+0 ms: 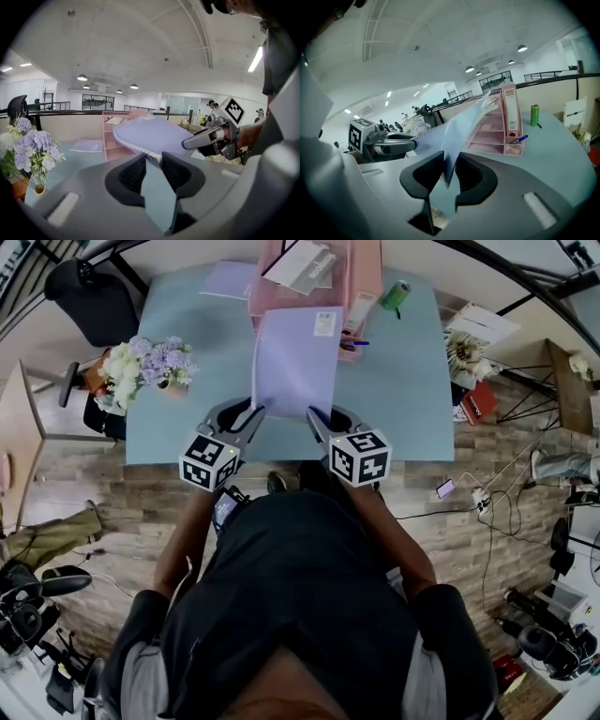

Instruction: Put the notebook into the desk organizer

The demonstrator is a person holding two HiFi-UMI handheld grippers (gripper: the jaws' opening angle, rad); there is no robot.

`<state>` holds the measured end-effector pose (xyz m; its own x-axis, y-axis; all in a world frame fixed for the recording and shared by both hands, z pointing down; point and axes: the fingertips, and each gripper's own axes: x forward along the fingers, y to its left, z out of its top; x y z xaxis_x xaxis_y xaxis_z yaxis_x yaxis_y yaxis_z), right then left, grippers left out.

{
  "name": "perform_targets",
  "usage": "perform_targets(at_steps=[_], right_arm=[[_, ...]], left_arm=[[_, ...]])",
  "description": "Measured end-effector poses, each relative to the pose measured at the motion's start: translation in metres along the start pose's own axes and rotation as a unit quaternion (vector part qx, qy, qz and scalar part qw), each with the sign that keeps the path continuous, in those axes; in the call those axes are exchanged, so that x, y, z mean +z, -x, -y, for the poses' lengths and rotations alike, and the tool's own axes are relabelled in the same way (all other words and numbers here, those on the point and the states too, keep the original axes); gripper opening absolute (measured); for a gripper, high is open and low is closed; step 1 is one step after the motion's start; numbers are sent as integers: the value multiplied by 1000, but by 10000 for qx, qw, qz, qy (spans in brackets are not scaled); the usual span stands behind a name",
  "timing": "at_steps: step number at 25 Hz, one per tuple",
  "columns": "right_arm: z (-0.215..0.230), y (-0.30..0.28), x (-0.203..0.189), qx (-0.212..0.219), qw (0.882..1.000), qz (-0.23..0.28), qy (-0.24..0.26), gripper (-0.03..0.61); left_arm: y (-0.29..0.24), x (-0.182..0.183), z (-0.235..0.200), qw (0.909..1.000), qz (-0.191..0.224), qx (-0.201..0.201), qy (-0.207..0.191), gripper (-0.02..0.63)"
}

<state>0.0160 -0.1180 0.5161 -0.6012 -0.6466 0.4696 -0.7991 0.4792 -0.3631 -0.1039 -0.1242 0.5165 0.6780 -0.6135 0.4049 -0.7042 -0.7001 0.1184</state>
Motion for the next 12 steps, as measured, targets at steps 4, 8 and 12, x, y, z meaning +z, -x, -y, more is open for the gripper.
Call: perform_targets(at_steps=[4,8,12], right_arm=[[0,0,-11,14,10000,-24,-71,77],[2,-2,-21,65,9997,-46,-220,77],[5,-6,-30,141,9994,-64,-320,77]], left_arm=[[2,-8,4,10000,-59,2,4,166],[1,-17,6,9999,-120,15,24,166],[-1,-27,6,9997,-245,26,30,166]])
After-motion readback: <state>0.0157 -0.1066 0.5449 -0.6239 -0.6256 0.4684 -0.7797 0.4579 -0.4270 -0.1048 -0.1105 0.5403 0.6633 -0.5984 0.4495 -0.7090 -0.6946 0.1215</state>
